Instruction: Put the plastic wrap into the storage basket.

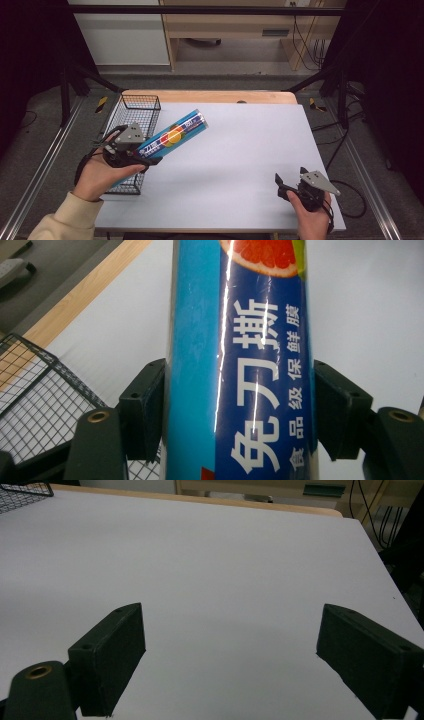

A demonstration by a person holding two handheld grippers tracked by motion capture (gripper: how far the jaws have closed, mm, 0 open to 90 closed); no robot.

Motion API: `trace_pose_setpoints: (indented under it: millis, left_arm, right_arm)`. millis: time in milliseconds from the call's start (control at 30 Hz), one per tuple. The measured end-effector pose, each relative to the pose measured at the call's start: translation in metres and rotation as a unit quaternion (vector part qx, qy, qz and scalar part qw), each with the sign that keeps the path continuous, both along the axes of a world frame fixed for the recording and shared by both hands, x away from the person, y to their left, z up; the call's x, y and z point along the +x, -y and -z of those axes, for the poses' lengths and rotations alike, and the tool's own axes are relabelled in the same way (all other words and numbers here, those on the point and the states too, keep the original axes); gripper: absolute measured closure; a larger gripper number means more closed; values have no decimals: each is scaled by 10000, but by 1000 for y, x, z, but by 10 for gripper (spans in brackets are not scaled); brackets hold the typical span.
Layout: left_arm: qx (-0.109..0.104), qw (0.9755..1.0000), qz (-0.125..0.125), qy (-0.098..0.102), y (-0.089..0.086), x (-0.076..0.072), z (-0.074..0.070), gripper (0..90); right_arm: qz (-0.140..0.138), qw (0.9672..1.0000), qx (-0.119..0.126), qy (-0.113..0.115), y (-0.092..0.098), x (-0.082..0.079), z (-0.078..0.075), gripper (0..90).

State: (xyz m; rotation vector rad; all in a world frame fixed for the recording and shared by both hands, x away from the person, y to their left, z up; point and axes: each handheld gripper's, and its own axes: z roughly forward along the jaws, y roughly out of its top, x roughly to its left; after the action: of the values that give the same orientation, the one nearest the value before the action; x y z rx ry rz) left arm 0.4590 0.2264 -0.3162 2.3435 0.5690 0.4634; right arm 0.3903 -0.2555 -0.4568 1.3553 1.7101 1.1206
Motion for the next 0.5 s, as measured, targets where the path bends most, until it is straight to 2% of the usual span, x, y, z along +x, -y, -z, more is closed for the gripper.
trace_pose_setpoints:
  millis: [500]
  left_arm:
    - [26,9996,-271,-21,-20,-5,2,321]
  right_arm:
    - [44,10000,22,-11,0,0,0,124]
